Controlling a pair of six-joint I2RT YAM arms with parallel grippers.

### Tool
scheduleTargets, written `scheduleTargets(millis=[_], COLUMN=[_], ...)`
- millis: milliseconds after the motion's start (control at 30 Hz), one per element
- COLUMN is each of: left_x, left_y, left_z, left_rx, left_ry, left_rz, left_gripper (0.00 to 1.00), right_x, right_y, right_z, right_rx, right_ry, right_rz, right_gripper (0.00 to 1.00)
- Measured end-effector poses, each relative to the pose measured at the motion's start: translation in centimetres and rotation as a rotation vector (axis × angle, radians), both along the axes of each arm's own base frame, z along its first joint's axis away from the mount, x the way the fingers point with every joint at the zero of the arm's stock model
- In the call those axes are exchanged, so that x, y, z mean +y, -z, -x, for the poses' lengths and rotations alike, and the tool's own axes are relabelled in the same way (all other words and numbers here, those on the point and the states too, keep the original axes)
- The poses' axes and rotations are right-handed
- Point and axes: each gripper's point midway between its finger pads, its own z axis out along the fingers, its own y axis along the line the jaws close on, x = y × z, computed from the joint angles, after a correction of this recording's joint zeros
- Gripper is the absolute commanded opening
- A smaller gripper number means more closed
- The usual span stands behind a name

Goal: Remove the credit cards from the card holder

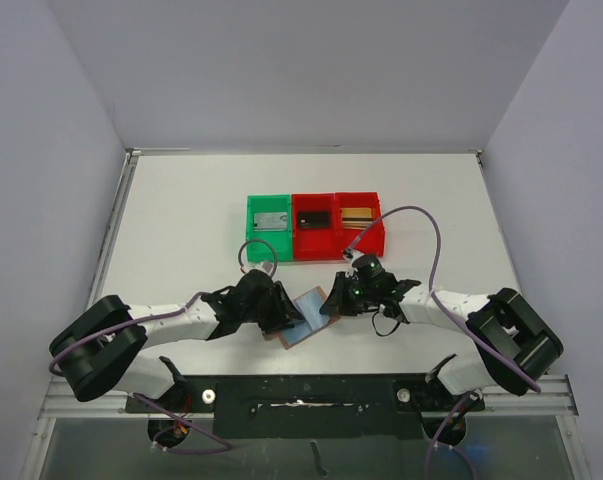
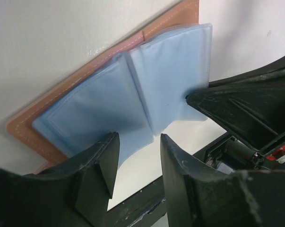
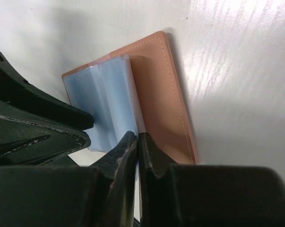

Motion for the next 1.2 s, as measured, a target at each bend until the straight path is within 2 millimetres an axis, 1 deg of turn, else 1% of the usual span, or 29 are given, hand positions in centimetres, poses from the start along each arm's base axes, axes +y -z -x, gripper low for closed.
scheduleTargets(millis=[133,200,333,467,567,700,900,1000,1200], left_x=[0.1,0.3,1.1,2.1,2.4,2.6,1.7,1.7,1.4], left_y=[0.1,0.1,-0.5,-1.5,-2.0,-1.6,-0.6,0.2,0.3], left_z=[0.1,0.1,0.1,0.0,-0.1,0.2,0.5,0.7,0.7], left_rx=[0.001,0.000,-0.020,-0.047,-0.059,-0.045,-0.018,-0.001,0.002], left_ry=[0.002,0.001,-0.010,-0.031,-0.039,-0.033,0.000,0.009,0.013], left_rz=[-0.007,-0.012,-0.038,-0.065,-0.079,-0.102,-0.145,-0.168,-0.172], left_gripper=[0.38,0.40,0.46,0.49,0.49,0.49,0.49,0.49,0.49], right_x=[0.3,0.3,-0.6,-1.9,-2.3,-2.5,-2.3,-2.2,-2.1], right_y=[-0.3,-0.3,0.1,0.8,0.7,0.2,0.4,0.5,0.7], right_z=[-0.2,0.0,1.3,2.9,3.1,2.8,2.5,2.4,2.3], right_rx=[0.004,0.009,0.035,0.081,0.084,0.074,0.083,0.084,0.087], right_ry=[0.014,0.029,0.091,0.185,0.239,0.283,0.304,0.305,0.306], right_rz=[-0.022,-0.032,-0.084,-0.132,-0.157,-0.184,-0.193,-0.196,-0.194], right_gripper=[0.00,0.00,0.00,0.00,0.00,0.00,0.00,0.00,0.00])
